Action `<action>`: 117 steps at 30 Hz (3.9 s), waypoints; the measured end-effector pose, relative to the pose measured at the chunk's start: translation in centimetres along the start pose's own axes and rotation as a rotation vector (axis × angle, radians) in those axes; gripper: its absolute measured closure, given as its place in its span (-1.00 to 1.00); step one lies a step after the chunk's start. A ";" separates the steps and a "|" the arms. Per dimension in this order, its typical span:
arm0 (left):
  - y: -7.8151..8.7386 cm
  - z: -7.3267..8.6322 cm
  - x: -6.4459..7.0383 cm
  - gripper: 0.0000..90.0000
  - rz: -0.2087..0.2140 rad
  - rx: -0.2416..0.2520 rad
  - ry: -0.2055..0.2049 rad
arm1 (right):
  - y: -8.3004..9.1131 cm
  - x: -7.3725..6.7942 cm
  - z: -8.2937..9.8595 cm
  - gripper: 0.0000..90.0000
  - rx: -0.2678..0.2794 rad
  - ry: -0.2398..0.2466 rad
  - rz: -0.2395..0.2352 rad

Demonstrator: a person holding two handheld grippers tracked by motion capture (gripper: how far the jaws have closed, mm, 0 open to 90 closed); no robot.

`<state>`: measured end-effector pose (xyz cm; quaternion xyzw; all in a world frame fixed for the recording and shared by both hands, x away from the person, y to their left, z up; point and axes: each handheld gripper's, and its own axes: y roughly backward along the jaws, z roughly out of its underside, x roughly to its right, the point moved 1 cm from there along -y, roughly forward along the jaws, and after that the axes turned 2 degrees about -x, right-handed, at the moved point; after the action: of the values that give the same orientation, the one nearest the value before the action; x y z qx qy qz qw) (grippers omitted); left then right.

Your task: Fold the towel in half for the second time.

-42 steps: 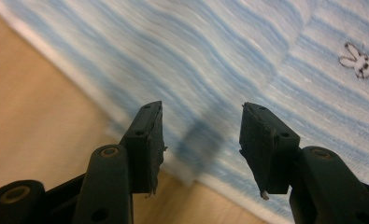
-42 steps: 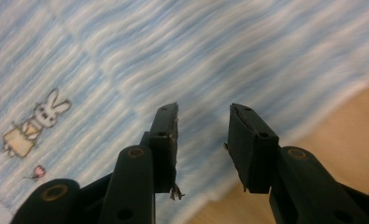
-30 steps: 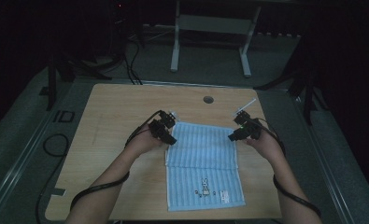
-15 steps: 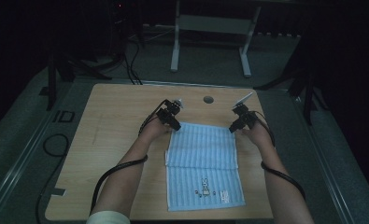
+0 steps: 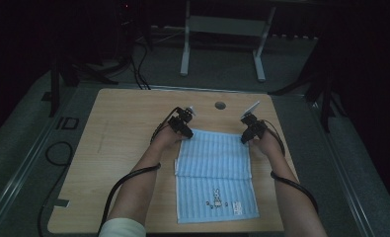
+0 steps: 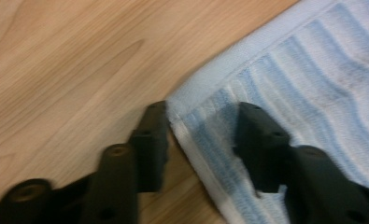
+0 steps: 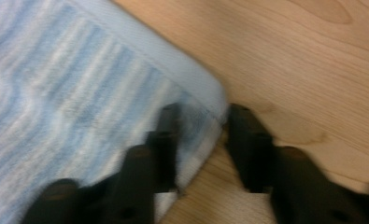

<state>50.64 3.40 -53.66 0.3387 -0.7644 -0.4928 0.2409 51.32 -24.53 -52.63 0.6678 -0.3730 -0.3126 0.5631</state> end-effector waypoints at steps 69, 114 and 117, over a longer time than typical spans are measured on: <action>12.9 14.5 11.1 0.87 0.151 0.257 -0.247 | 9.8 -8.2 16.7 0.83 0.293 0.333 -0.061; 9.9 9.9 4.3 -0.03 0.055 0.108 -0.145 | 6.2 -3.9 7.8 0.29 0.221 0.198 -0.048; 9.1 8.6 3.0 -0.02 0.038 0.108 -0.112 | 5.5 -3.3 6.0 0.29 0.209 0.183 -0.052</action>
<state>40.15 8.78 -48.67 0.3084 -0.8085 -0.4643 0.1887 43.72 -25.32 -48.24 0.7581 -0.3331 -0.2244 0.5139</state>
